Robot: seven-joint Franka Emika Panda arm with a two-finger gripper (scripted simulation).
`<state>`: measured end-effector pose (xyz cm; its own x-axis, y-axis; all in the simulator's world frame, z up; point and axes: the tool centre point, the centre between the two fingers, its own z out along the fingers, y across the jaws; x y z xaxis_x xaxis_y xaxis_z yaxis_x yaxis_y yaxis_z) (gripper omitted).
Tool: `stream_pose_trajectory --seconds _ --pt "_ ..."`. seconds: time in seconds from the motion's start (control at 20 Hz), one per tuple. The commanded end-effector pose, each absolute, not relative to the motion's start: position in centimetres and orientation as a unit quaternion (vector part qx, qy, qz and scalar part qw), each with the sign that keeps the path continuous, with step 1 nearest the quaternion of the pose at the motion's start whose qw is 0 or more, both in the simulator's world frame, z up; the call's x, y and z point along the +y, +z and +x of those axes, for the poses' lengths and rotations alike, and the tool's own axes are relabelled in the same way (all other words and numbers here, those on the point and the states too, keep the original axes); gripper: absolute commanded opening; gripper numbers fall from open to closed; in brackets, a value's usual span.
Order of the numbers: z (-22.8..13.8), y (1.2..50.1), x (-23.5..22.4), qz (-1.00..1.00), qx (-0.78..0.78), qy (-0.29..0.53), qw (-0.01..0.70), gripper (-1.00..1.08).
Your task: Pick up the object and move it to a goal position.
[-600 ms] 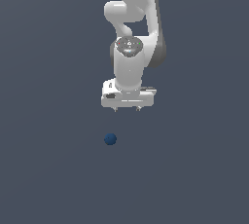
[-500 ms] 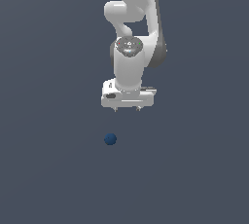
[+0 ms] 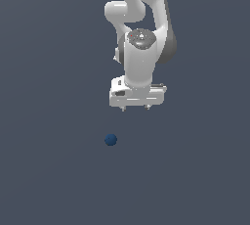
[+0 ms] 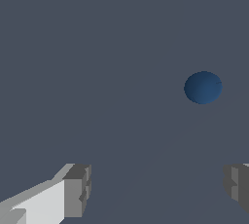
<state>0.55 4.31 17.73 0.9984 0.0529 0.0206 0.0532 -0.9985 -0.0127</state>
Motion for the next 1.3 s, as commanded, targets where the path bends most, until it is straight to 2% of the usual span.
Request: stream_pose_trajectory --seconds 0.0,0.6,1.25 --pt "0.5 17.8 4.3 -1.0 -0.025 -0.01 0.007 1.0" --pt "2.2 16.2 2.5 -0.997 -0.071 -0.008 0.004 1.0" --pt "6.1 11.7 -2.6 -0.981 -0.193 -0.003 0.0 1.0"
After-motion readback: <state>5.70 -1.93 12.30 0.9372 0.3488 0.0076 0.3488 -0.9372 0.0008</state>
